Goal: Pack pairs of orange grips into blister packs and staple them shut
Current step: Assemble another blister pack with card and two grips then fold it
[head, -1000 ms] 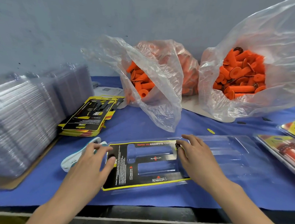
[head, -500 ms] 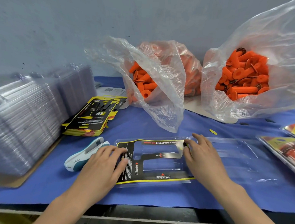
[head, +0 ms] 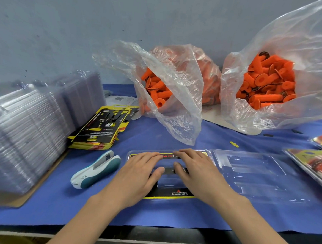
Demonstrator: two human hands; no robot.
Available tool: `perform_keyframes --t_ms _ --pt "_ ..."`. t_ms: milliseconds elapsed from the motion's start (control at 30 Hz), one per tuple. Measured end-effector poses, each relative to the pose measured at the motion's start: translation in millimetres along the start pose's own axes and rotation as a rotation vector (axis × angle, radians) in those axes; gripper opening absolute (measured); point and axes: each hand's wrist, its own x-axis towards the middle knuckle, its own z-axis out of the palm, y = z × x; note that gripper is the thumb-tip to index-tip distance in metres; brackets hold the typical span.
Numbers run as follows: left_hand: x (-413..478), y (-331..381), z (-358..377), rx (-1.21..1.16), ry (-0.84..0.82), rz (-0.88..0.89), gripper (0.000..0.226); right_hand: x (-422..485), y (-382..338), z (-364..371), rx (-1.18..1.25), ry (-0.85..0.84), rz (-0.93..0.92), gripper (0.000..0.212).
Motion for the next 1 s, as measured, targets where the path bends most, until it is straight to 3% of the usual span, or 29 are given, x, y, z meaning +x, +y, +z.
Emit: perform_keyframes --t_ms 333,600,1000 --pt "-4 -18 10 -0.016 -0.164 0.012 0.079 -4 8 1 -0.069 -0.052 0.029 0.045" --pt "-8 -35 -1 -0.04 -0.215 0.051 0.097 -7 26 -18 0.038 -0.354 -0.02 0.099" --pt "-16 -52 -13 -0.023 -0.174 0.002 0.098 -15 51 -38 -0.014 -0.351 -0.003 0.098"
